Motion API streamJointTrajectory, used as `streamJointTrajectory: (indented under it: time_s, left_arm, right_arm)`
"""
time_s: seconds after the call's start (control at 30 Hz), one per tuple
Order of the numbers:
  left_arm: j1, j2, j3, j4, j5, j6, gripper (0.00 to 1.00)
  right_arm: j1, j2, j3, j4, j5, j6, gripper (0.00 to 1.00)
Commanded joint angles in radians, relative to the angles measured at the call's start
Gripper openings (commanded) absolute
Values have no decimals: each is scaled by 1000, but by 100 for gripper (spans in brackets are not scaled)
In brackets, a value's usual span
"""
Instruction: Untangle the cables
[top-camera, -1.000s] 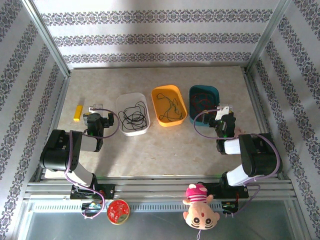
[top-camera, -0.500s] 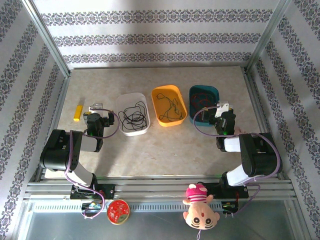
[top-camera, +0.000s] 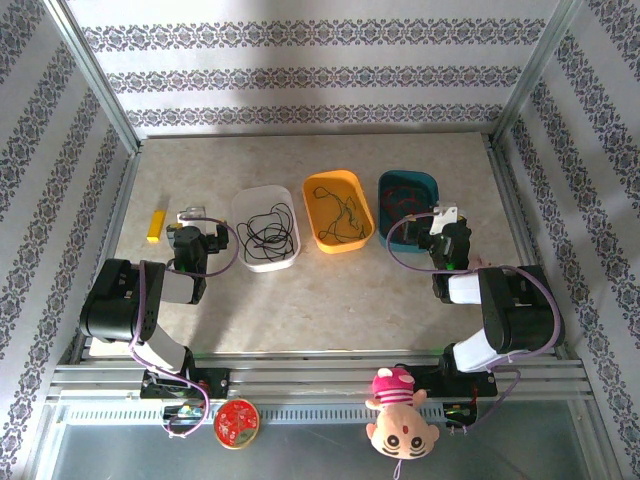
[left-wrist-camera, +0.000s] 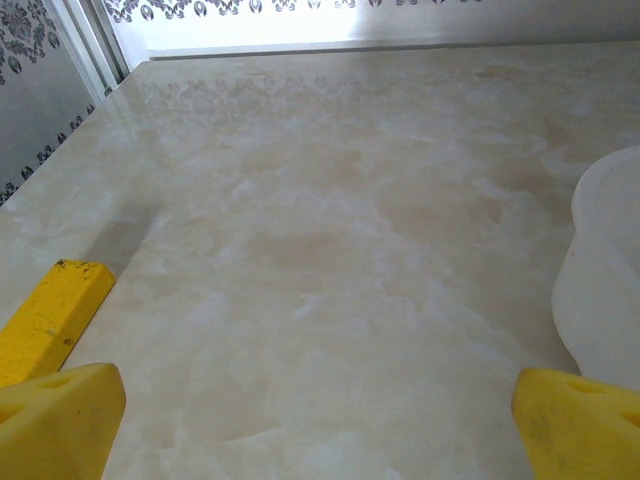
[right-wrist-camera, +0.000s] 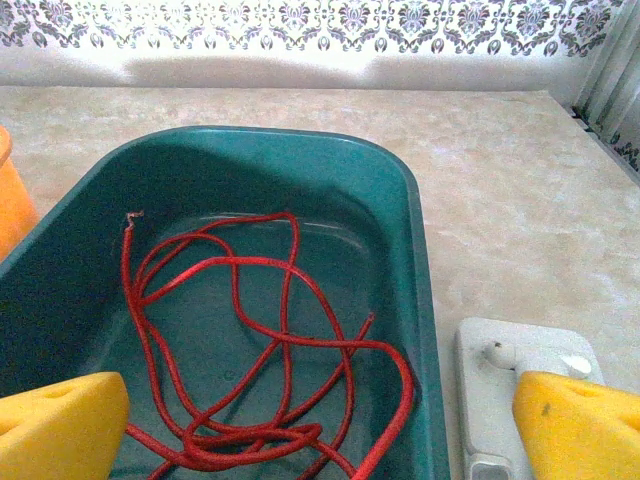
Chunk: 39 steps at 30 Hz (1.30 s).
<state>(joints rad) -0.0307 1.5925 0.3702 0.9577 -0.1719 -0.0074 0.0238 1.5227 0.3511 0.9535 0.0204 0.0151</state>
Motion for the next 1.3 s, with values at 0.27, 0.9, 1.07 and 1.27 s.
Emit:
streamJointTrajectory:
  time_s: [0.27,0.9,1.07,1.27]
  left_arm:
    - [-2,4,-9,53,-1,-12,99]
    - [-3,4,-10,55,-4,-8,99]
    - [-5,4,-10,55,-5,-9,99]
    - [-5,5,-10,55,-5,-9,99]
  right_arm:
    - [-1,5,20,1,-5,1,98]
    - [-2,5,22,1,-7,1,98]
    - [-31,10,30,-11,-65,19,98]
    - [-29,8,27,-8,-61,17,98]
